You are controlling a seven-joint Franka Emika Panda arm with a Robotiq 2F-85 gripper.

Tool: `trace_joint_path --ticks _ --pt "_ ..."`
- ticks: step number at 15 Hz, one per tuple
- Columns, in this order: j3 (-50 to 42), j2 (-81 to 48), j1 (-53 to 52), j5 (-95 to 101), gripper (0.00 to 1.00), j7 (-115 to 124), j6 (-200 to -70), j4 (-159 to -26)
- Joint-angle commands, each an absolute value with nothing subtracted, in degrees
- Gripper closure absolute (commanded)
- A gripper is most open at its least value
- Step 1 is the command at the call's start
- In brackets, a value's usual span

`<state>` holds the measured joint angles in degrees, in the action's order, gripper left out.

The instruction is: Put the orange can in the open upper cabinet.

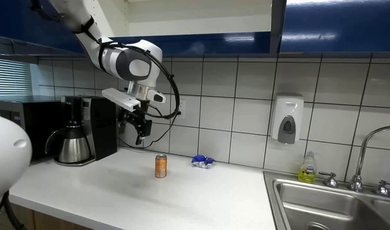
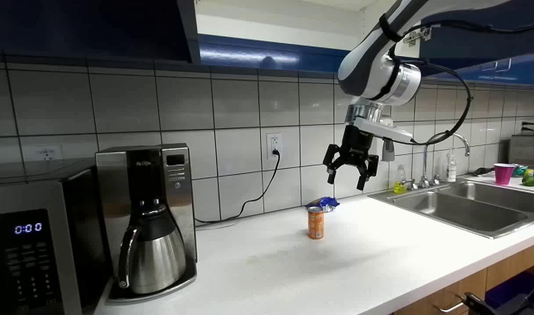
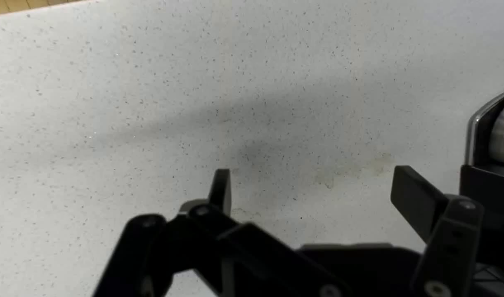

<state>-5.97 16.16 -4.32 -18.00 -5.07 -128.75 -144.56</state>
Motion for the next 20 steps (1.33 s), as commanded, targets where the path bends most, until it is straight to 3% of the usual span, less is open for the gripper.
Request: trace_joint_path --ticks 1,9,20 --pt "-4.88 16.11 -3.18 -18.33 0.0 -5.33 -128.53 -144.48" --pt "-4.93 15.4 -2.99 -18.16 0.0 -5.12 -128.91 -143.99" --pt "-3.92 -5.03 -1.77 -17.03 0.0 -5.55 -139.6 -134.03"
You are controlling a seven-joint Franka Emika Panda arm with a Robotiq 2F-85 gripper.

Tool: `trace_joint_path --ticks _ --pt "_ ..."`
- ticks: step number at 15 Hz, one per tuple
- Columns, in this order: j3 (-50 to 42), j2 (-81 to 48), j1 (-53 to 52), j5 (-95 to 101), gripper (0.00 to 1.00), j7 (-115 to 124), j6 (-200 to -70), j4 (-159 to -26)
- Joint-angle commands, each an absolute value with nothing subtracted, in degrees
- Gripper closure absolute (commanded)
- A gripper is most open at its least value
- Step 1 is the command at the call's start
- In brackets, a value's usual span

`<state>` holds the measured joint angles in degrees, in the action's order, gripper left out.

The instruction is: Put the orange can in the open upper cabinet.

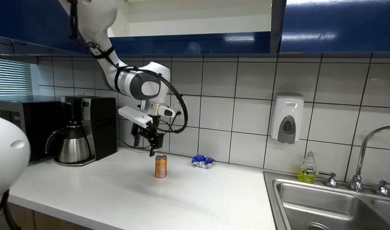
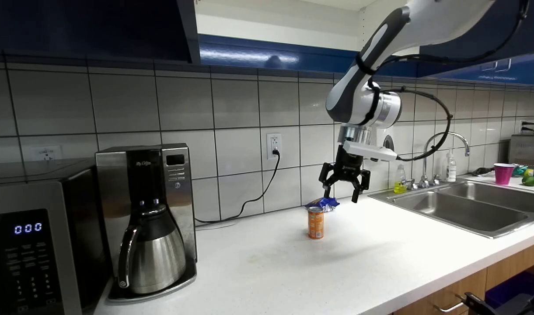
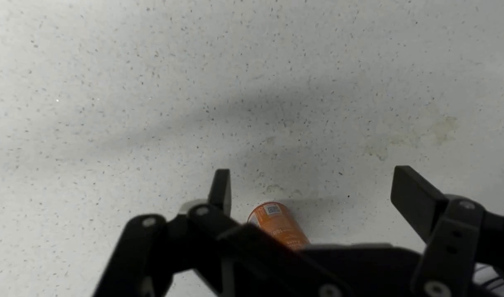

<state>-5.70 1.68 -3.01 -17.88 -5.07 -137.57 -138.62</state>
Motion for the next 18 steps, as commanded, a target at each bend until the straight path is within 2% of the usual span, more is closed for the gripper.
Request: trace_joint_path --ticks 1,8,18 --pt "-3.53 -6.87 -1.73 -16.59 0.0 -5.43 -140.35 -132.94" --pt "-1.72 -16.31 -1.74 -11.8 0.0 -3.28 -146.99 -127.9" --pt "-1.91 -20.9 -2.61 -8.19 0.0 1.71 -158.99 -128.36"
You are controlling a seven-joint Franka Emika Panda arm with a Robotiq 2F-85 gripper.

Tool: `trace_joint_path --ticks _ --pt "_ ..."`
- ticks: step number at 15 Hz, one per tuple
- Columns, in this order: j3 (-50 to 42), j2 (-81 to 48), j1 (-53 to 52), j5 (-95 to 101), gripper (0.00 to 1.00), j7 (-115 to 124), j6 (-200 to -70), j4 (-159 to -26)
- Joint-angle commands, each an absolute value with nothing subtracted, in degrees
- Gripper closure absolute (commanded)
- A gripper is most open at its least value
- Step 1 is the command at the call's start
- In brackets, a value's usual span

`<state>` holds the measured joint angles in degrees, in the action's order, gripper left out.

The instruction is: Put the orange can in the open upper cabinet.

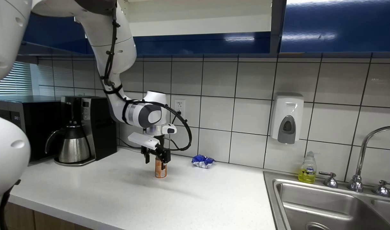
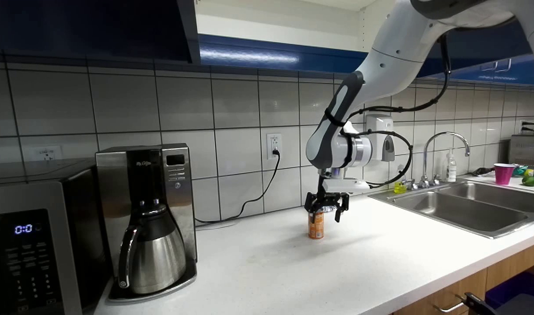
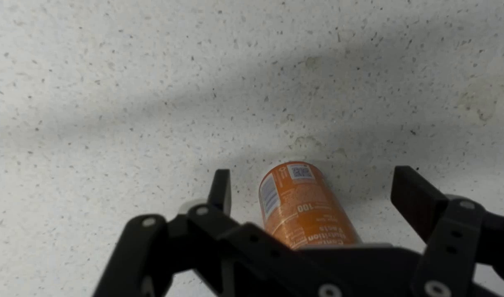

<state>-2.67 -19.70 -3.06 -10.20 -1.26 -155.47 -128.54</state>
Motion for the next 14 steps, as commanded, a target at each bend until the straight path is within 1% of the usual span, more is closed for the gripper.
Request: trace_joint_path --ticks 1,14 --pt "-2.07 -21.37 -2.84 -7.73 0.0 2.25 -159.94 -128.34" --pt "-4.89 -25.24 -6.79 -3.74 0.0 7.43 -173.34 -129.23"
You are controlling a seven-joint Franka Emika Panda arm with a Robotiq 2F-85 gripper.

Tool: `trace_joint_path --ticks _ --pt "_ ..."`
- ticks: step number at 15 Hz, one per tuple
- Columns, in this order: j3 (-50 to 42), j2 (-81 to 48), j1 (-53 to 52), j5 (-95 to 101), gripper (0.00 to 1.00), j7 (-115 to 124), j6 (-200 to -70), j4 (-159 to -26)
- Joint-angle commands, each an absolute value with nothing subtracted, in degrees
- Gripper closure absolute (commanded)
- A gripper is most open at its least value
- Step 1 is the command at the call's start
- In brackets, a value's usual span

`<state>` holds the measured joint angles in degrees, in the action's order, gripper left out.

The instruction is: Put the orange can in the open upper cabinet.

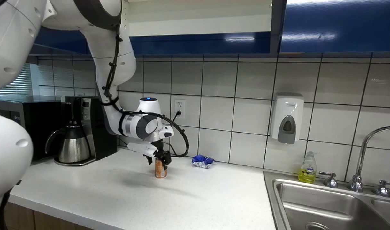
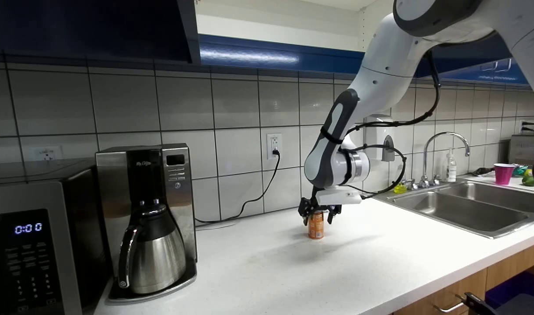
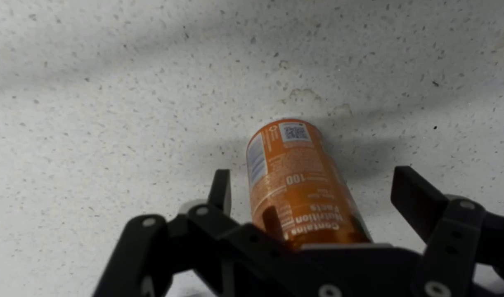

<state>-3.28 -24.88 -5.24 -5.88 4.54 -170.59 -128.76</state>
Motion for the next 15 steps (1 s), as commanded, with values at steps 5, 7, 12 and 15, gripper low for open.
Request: trace_joint_path --ticks 5,7,12,15 --pt "-7.57 -26.33 -9.27 -3.18 0.0 8.54 -175.83 -129.11" --pt "-8.62 -26.71 -10.31 -3.09 0.0 8.98 -176.54 -128.97" --pt "-10.65 -27.65 -12.48 -3.38 0.0 9.61 -178.07 -128.69" --pt "-11.39 -28.14 -13.35 -3.67 0.0 10.03 -178.73 -128.49"
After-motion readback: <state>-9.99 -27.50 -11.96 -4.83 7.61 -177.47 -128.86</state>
